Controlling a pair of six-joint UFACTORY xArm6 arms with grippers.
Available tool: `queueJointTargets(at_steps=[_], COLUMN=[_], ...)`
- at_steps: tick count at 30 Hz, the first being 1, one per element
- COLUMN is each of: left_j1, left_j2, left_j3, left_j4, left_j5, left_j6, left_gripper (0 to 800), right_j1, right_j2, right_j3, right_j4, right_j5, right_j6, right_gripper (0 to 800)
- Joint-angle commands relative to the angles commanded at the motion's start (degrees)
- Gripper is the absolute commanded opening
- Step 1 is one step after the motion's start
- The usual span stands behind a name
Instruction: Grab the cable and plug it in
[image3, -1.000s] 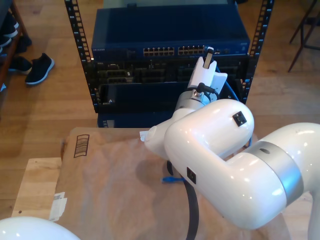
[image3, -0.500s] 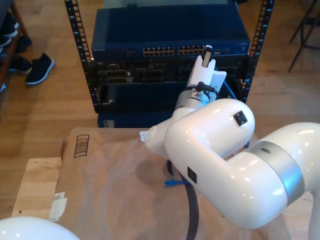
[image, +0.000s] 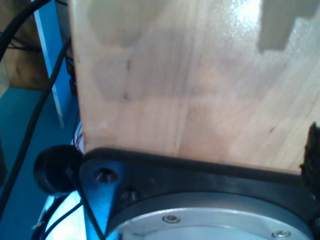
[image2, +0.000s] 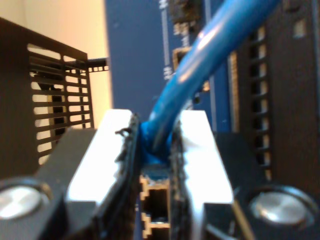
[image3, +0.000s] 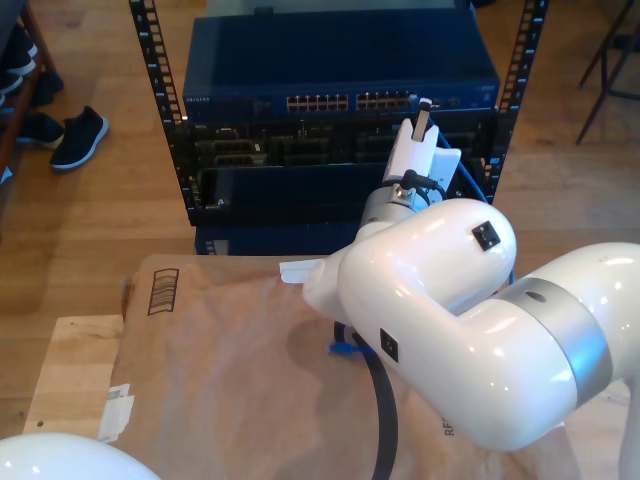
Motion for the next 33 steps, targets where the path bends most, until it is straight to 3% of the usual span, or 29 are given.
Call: queueJointTargets(at_steps=[11, 20, 27, 33], left_j1=[0.0, 0.0, 0.0, 0.0], left_j2=[0.0, 0.0, 0.0, 0.0], left_j3=[0.0, 0.0, 0.0, 0.0], left_j4=[-0.1, -0.1, 0.0, 0.0], left_j5=[0.0, 0.0, 0.0, 0.0], left_j6=[0.0, 0.0, 0.0, 0.0], left_gripper=[799, 799, 799, 799], right_j1=[-0.3, 0.4, 0.8, 2.0], right_j2=[-1.9, -7.1, -5.3, -3.4], right_j3=[0.7, 9.7, 5.7, 2.5], right_j4=[0.0, 0.5, 1.0, 4.5], right_j5=[0.0, -0.6, -1.8, -2.4], right_j6=[0.1, 1.8, 2.6, 2.6], right_gripper=[0, 0, 0, 0])
